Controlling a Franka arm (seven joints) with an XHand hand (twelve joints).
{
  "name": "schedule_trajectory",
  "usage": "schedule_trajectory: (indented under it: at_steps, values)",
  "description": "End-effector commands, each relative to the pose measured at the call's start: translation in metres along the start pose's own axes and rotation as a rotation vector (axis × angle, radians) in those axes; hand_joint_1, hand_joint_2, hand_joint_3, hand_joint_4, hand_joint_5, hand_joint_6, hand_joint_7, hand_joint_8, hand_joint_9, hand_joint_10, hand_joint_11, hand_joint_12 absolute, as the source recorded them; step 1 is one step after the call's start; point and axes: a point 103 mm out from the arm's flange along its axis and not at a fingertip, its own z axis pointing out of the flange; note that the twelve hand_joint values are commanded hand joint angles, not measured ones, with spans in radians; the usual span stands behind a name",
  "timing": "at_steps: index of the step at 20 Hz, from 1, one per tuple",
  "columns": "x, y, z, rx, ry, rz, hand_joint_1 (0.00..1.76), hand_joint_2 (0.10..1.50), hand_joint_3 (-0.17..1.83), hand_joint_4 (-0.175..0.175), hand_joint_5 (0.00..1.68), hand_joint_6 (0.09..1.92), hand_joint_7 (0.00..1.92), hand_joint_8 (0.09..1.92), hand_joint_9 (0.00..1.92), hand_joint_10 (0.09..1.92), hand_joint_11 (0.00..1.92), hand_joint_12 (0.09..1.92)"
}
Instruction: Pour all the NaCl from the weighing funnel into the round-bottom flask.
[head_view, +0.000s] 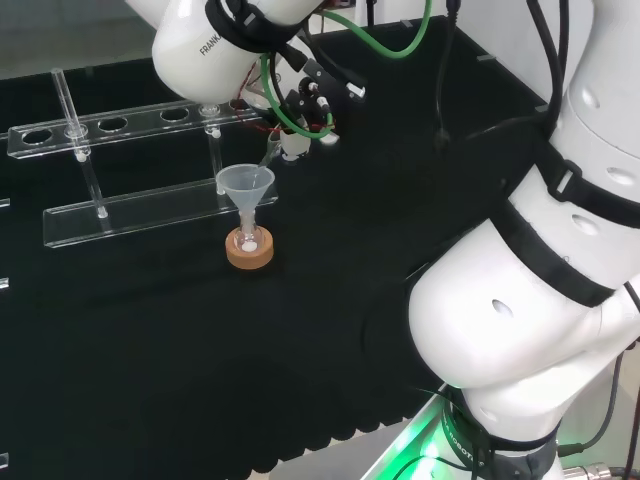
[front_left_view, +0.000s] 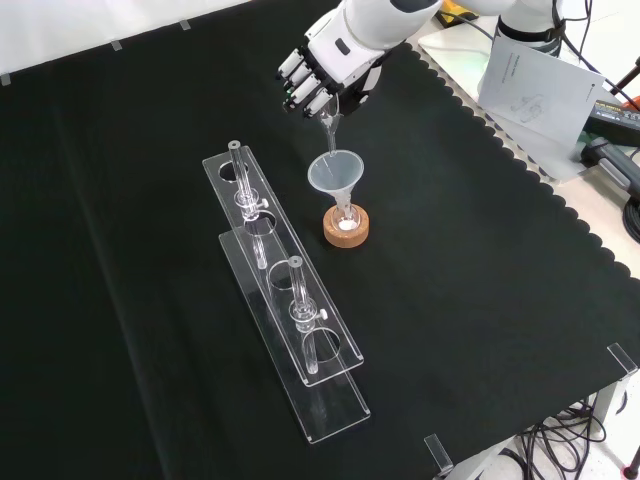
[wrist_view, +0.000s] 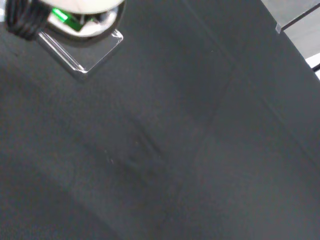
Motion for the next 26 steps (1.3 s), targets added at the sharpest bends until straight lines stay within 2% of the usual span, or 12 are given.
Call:
schedule_trajectory:
  at_steps: [1, 16, 26]
  values:
    - [0.002, 0.0011, -0.0038, 0.001, -0.023, -0.005, 1.12, 0.68, 0.58, 0.175, 1.31, 0.58, 0.74, 0.61, 1.12, 0.19, 0.97, 0.93]
    - [0.0046, 0.005, -0.0068, 0.021, -0.077, -0.01, 1.12, 0.68, 0.58, 0.175, 1.31, 0.57, 0.73, 0.6, 1.12, 0.18, 0.97, 0.93]
    - [0.0023, 0.0046, -0.0019, 0.014, -0.053, 0.003, 1.12, 0.68, 0.58, 0.175, 1.31, 0.57, 0.73, 0.6, 1.12, 0.18, 0.97, 0.92]
